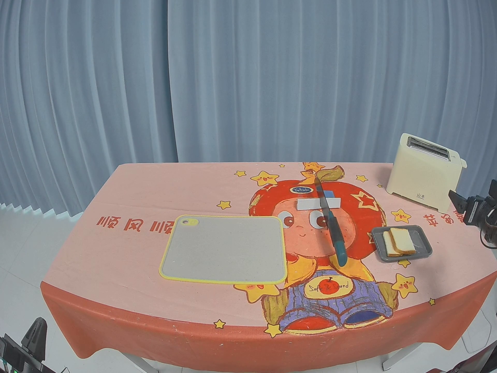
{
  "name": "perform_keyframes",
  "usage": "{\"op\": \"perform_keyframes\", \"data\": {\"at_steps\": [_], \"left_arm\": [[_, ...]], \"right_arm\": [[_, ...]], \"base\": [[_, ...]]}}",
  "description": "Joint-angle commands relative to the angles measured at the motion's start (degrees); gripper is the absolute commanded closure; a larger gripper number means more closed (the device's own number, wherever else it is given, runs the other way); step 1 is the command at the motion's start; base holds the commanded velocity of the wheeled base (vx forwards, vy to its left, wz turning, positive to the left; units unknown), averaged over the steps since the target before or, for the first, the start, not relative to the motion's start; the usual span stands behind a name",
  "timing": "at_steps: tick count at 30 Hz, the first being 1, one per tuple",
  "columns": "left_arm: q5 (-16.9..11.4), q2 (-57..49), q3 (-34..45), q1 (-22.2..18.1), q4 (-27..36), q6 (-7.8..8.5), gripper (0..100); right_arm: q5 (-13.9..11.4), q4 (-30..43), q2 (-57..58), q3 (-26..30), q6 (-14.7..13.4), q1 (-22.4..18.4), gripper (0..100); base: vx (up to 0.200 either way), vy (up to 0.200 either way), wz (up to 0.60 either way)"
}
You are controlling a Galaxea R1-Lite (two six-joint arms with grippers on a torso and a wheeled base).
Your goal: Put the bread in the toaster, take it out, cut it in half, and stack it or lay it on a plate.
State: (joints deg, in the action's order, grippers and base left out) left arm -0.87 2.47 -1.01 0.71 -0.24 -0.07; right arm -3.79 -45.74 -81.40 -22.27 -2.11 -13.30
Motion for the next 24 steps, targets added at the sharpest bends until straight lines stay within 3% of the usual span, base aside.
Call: {"op": "perform_keyframes", "data": {"at_steps": [1,24], "left_arm": [[-0.01,0.07,1.01,0.00,-0.02,-0.01,100],[-0.01,0.07,1.01,0.00,-0.02,-0.01,100]], "right_arm": [[0.01,0.04,2.03,0.21,-0.09,0.12,0],[-0.16,0.04,8.62,3.11,0.00,0.38,0]], "base": [[0.000,0.000,0.00],[0.000,0.000,0.00]]}}
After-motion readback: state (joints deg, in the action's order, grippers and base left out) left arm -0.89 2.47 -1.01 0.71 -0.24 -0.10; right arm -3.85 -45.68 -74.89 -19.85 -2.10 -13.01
